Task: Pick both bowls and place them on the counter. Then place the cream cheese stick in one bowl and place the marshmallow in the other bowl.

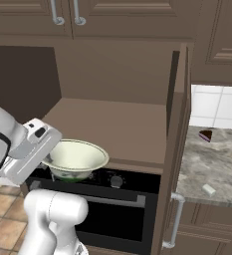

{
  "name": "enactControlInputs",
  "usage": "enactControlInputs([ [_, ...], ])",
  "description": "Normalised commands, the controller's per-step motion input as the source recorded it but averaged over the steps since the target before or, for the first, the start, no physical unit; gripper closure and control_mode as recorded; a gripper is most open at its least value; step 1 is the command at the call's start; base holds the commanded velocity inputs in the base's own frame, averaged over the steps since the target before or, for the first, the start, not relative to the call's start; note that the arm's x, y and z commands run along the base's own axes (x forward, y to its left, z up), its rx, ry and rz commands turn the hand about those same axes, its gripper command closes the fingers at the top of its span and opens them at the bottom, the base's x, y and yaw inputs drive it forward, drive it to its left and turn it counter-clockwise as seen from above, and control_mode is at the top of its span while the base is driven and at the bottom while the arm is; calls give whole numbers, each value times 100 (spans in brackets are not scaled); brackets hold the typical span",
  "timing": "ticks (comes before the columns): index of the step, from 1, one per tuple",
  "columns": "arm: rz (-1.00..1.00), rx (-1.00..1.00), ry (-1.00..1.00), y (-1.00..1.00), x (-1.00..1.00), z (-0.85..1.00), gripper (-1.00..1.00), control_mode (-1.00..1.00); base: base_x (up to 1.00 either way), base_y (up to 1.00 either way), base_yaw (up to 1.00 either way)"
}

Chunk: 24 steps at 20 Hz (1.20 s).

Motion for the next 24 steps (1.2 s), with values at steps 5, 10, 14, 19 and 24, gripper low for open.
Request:
enactControlInputs([
  [5,4,-3,0,33,0,-18,100,-100,0,0,0],
  [10,7,0,-4,0,6,-14,100,-100,0,0,0],
  [14,2,0,-3,0,1,-1,100,-100,0,0,0],
  [19,0,0,0,0,0,0,100,-100,0,0,0],
  [24,-2,0,-2,-7,-21,0,100,100,-24,-9,-2],
])
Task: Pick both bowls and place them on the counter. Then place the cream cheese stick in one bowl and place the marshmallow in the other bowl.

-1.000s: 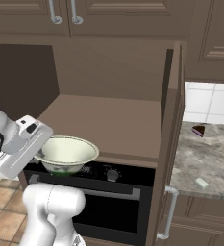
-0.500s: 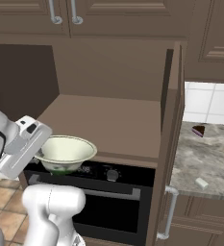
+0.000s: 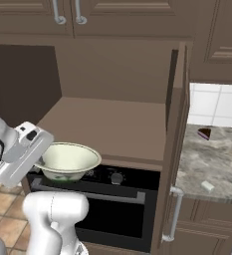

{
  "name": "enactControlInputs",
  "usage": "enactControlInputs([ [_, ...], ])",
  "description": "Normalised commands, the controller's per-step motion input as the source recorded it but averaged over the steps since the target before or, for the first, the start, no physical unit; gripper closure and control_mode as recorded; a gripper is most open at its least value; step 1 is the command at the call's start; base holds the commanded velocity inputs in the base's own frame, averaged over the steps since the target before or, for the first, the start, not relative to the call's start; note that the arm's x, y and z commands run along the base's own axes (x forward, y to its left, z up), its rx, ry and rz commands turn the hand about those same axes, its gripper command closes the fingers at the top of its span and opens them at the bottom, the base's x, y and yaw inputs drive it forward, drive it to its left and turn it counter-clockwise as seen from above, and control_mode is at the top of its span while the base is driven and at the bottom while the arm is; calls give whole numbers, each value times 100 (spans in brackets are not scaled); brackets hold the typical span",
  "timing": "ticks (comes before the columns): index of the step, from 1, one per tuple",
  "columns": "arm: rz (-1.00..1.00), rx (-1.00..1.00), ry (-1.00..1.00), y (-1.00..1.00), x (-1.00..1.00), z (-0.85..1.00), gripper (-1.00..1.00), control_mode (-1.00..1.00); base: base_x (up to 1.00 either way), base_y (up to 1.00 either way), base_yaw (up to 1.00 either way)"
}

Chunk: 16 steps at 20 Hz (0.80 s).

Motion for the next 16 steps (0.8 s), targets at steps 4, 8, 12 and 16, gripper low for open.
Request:
enactControlInputs([
  [4,0,0,0,0,0,0,100,100,-64,-10,-7],
  [8,0,0,0,0,0,0,100,100,-66,-3,-8],
  [12,0,0,0,0,0,0,100,100,-65,-12,-7],
  [16,0,0,0,0,0,0,100,100,-61,-20,-9],
])
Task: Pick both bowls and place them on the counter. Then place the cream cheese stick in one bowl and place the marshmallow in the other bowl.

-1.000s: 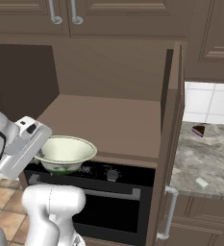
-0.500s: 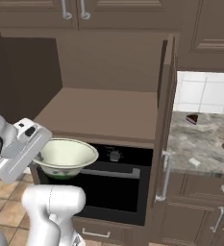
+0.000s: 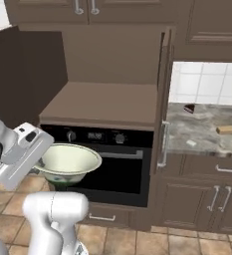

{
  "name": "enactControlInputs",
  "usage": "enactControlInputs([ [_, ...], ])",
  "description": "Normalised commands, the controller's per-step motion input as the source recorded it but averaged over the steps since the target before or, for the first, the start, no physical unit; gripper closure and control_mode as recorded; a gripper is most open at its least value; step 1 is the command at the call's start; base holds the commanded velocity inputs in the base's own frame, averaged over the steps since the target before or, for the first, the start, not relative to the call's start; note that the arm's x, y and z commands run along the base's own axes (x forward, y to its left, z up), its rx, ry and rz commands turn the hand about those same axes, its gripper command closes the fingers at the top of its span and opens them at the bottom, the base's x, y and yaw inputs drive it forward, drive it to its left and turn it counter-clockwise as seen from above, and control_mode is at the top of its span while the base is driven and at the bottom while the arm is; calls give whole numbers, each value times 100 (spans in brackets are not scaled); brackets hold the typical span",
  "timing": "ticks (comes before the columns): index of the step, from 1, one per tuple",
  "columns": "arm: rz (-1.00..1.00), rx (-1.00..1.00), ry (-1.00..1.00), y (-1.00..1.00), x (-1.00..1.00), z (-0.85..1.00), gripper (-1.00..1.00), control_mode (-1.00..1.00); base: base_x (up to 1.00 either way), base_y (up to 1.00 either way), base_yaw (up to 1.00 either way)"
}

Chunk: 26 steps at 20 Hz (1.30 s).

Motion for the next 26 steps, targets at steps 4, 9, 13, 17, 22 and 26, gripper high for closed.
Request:
enactControlInputs([
  [4,0,0,0,0,0,0,100,100,-59,-40,-12],
  [9,0,0,0,0,0,0,100,100,-37,-71,-17],
  [13,0,0,0,0,0,0,100,100,-16,-94,-15],
  [17,0,0,0,0,0,0,100,100,-11,-90,-15],
  [22,0,0,0,0,0,0,100,100,-7,-89,-12],
  [26,0,0,0,0,0,0,100,100,0,-84,-6],
])
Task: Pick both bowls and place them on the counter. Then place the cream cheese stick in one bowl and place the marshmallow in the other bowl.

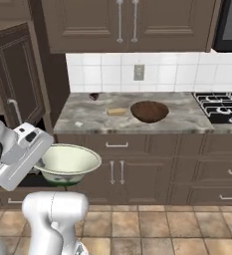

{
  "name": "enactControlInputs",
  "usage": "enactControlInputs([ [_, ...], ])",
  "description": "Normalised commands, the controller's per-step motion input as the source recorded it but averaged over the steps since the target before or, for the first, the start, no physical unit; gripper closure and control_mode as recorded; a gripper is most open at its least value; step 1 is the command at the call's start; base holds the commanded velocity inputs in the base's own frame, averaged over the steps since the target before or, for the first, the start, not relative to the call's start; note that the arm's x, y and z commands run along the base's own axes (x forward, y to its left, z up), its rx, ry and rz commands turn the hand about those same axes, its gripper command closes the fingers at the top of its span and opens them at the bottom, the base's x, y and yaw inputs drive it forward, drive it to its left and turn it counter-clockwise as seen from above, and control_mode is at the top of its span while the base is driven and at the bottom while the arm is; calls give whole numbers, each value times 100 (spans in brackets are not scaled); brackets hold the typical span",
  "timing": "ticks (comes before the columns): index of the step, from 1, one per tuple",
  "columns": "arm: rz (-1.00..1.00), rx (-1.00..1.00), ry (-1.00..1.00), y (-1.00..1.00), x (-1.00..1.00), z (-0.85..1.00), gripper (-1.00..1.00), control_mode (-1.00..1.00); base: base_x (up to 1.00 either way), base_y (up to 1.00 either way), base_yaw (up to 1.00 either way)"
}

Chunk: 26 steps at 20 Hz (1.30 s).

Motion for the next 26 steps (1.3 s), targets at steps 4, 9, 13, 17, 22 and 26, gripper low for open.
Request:
enactControlInputs([
  [4,0,0,0,0,0,0,100,100,19,-73,-2],
  [9,0,0,0,0,0,0,100,100,50,-59,0],
  [13,0,0,0,0,0,0,100,100,72,-26,1],
  [17,0,0,0,0,0,0,100,100,86,-7,2],
  [22,0,0,0,0,0,0,100,100,83,-4,7],
  [26,0,0,0,0,0,0,100,100,60,-34,15],
])
